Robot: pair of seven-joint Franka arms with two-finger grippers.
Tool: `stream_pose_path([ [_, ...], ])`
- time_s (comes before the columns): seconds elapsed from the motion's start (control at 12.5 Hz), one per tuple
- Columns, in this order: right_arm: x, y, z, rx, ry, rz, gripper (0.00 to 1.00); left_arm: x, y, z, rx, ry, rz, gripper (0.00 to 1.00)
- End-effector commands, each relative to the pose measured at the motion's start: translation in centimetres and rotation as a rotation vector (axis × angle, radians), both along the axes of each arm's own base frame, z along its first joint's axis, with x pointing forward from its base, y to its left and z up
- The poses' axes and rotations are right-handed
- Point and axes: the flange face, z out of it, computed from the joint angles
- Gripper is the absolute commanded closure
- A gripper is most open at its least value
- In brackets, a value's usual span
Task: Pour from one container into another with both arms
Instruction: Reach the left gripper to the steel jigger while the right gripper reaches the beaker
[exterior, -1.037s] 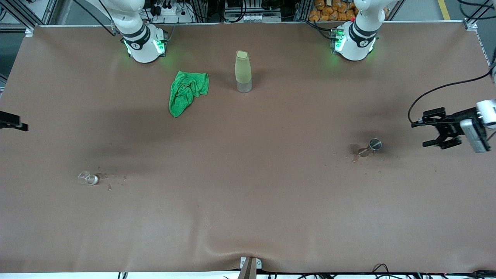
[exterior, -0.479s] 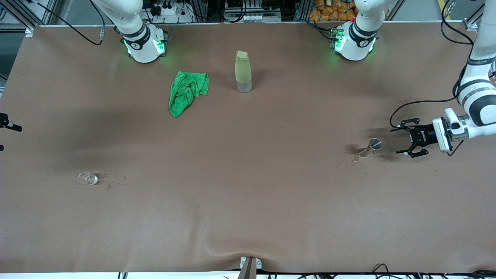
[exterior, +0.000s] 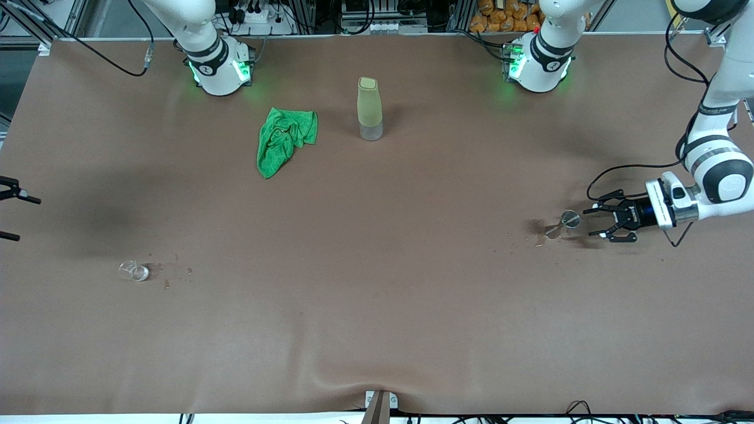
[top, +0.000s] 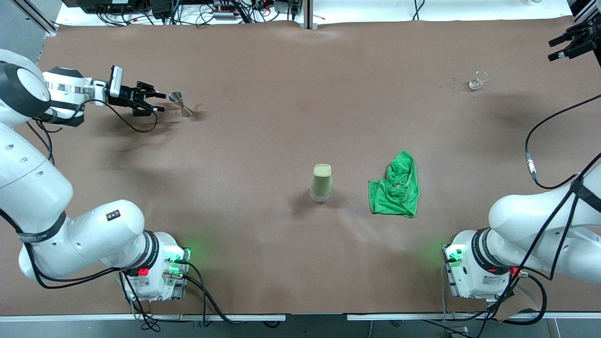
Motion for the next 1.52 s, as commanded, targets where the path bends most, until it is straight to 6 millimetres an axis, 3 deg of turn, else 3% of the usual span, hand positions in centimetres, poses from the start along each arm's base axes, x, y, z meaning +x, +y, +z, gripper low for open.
stream_pose_path([
  [0.0,0.0,-2.0,-6.4,0.148,-0.155,0.046,0.0,1.0,-1.2,-0.8,-0.062,-0.083,-0.003,0.38],
  [0.32,-2.2,-4.7,-15.7,0.321,-0.179,-0.11,0.0,0.8,-2.7,-2.8,-0.127,-0.12,0.004,0.39],
  [0.4,-2.8,-4.9,-17.4,0.342,-0.173,-0.141,0.0,0.7,-2.8,-2.8,-0.142,-0.119,-0.001,0.45],
  [0.48,-3.3,-5.4,-18.2,0.338,-0.189,-0.148,0.0,0.6,-3.1,-3.5,-0.152,-0.116,0.002,0.46],
  [0.72,-3.5,-4.3,-20.2,0.35,-0.26,-0.091,0.0,0.4,-3.5,-4.4,-0.182,-0.132,0.016,0.46],
  [0.96,-2.3,-1.8,-22.1,0.358,-0.337,-0.005,0.0,0.0,-3.9,-4.9,-0.191,-0.118,0.016,0.46],
  [1.28,-0.9,0.8,-25.7,0.386,-0.414,-0.014,0.0,0.1,-4.3,-4.8,-0.194,-0.126,0.008,0.59],
  [1.44,-0.7,0.9,-27.3,0.387,-0.476,-0.059,0.0,-0.1,-4.5,-5.3,-0.201,-0.117,0.009,0.6],
])
